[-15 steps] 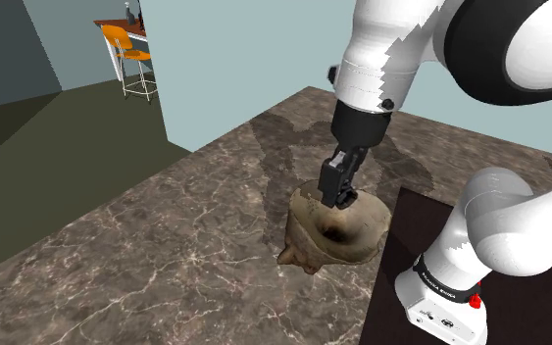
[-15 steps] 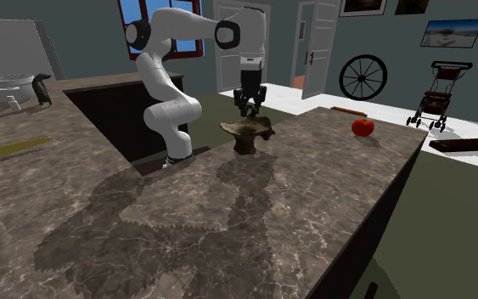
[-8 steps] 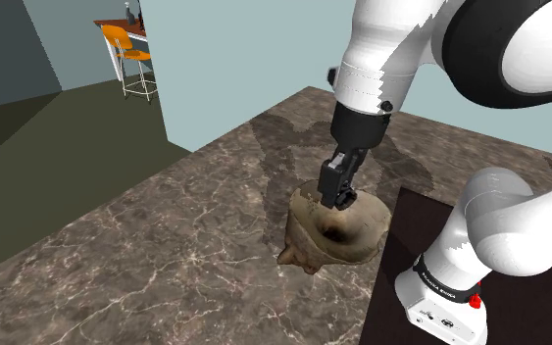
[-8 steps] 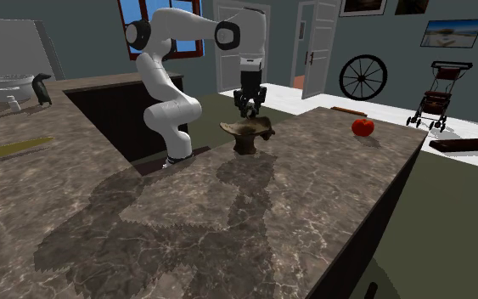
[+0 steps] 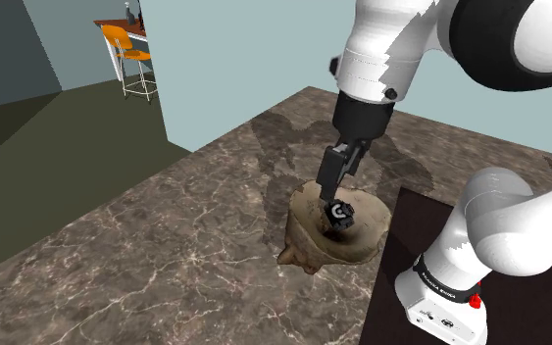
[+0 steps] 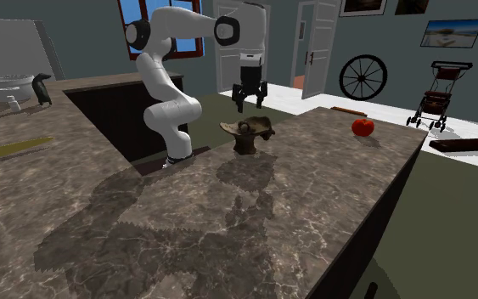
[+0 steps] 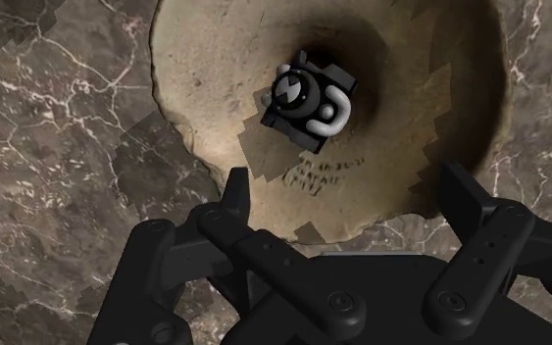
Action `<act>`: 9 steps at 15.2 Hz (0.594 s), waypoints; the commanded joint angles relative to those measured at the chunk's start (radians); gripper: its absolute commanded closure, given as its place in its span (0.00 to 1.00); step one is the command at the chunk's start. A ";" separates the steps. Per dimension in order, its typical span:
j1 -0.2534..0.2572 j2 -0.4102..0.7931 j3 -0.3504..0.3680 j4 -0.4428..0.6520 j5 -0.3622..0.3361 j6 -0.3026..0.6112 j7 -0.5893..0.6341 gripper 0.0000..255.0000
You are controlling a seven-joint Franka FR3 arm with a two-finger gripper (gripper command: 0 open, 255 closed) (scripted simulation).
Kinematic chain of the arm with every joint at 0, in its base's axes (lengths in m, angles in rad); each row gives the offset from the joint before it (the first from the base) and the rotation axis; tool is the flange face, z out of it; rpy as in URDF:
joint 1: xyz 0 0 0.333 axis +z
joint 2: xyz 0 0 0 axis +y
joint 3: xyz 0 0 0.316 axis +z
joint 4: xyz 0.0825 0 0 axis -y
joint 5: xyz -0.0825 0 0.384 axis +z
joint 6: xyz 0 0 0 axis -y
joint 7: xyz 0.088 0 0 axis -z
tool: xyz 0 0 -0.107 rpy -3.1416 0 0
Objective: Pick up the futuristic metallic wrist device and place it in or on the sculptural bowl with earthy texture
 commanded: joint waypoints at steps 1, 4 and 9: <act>-0.005 0.010 -0.009 0.070 -0.011 -0.061 0.007 0.00; -0.008 0.015 -0.014 0.100 -0.016 -0.085 0.009 0.00; -0.007 0.015 -0.014 0.100 -0.016 -0.085 0.009 0.00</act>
